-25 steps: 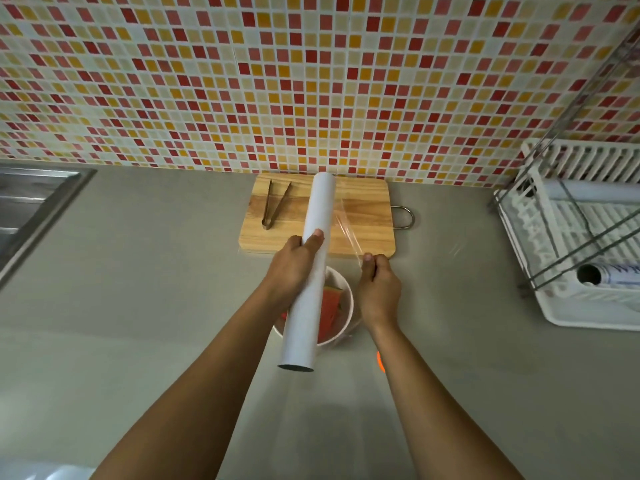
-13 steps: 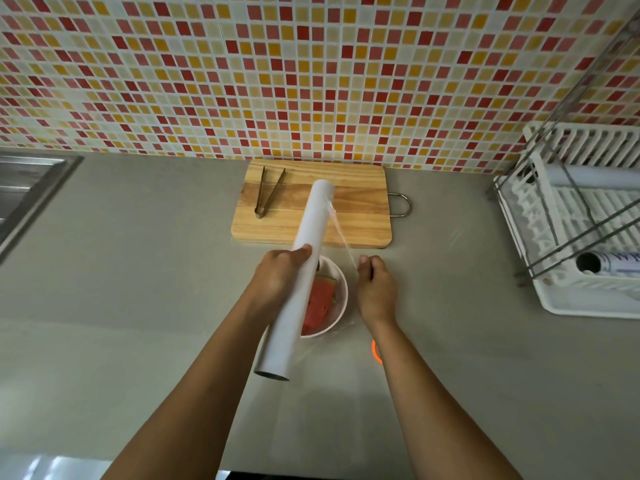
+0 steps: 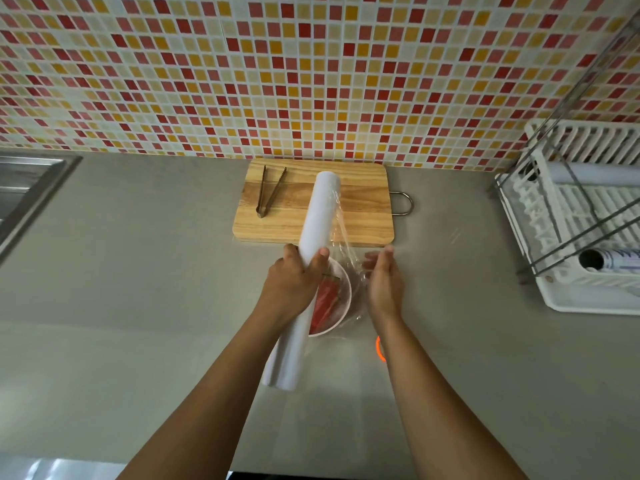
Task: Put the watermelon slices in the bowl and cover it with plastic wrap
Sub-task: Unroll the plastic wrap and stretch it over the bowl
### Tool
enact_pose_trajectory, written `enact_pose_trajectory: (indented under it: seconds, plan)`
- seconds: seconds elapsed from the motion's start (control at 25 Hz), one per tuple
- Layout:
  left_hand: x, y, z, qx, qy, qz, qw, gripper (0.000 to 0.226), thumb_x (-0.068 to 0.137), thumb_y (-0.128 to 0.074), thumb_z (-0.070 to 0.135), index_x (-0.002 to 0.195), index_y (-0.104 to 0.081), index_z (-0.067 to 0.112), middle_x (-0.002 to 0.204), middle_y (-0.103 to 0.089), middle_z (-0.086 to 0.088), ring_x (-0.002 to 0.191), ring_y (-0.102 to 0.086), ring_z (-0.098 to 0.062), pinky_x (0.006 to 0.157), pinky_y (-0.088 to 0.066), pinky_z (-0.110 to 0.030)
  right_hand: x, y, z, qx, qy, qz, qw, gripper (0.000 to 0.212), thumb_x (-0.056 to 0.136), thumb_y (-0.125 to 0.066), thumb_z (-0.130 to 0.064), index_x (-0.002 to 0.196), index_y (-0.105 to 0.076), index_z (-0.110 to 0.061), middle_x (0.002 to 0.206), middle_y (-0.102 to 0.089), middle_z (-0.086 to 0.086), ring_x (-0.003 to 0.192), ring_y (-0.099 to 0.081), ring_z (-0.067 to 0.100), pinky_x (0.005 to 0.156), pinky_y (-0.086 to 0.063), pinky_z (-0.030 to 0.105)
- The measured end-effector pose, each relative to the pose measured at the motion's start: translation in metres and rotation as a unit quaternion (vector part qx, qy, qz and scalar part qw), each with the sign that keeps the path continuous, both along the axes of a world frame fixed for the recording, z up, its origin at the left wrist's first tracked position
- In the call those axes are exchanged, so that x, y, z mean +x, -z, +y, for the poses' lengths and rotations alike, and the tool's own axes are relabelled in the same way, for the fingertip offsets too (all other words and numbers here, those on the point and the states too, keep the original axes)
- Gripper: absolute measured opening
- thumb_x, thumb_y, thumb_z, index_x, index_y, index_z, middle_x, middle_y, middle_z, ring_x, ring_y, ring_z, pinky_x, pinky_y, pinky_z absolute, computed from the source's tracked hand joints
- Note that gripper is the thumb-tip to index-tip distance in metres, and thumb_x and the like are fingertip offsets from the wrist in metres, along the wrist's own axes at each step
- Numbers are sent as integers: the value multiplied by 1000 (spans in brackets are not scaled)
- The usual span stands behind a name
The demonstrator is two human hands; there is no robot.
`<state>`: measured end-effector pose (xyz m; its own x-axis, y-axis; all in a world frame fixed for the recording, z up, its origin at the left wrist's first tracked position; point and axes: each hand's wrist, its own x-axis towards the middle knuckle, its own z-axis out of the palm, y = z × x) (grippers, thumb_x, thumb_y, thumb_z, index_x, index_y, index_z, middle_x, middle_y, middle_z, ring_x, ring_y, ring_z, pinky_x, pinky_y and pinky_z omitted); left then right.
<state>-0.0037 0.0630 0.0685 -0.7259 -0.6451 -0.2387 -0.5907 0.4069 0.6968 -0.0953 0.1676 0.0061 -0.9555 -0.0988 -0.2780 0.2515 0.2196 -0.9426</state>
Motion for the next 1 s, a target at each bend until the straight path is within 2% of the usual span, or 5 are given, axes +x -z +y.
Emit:
enact_pose_trajectory:
  seconds: [0.12, 0.44, 0.8, 0.92, 1.0]
  plan:
    - [1, 5, 8, -9, 9, 6, 1000, 47, 93, -39, 54, 103, -43, 8, 103, -62, -16, 87, -60, -31, 75, -51, -40, -37, -34, -17, -41, -66, -25, 997, 29, 95, -35, -47, 89, -58, -31, 89, -65, -10, 86, -62, 13, 81, -47, 33]
    - [0, 15, 20, -8, -4, 18, 1000, 48, 93, -40, 51, 107, -43, 5, 112, -59, -22, 96, -58, -35, 72, -40, -34, -61, -51, -30, -105, -142, -122, 977, 15, 88, -62, -16, 73, -61, -19, 67, -59, -4, 61, -53, 5, 60, -46, 17]
    - [-3, 15, 30, 9, -48, -5, 999, 47, 95, -39, 46, 123, -39, 8, 114, -56, -18, 102, -54, -34, 78, -38, -34, -80, -45, -28, 96, -87, -86, 988, 21, 86, -47, -13, 65, -50, -16, 70, -51, 2, 54, -42, 11, 51, -35, 23]
    - [-5, 15, 28, 2, -18, -17, 1000, 49, 97, -36, 45, 120, -40, 3, 115, -56, -24, 101, -56, -38, 83, -45, -40, -74, -36, -28, 48, -38, -113, 992, 26, 94, -38, -27, 77, -54, -14, 81, -58, 5, 58, -49, 13, 55, -40, 26]
    - [-5, 15, 28, 7, -11, -23, 1000, 49, 97, -35, 47, 116, -41, 2, 114, -58, -26, 99, -58, -39, 83, -46, -43, -64, -28, -24, 27, -67, -179, 981, 50, 94, -26, -52, 75, -54, -15, 69, -58, 4, 56, -51, 15, 55, -41, 26]
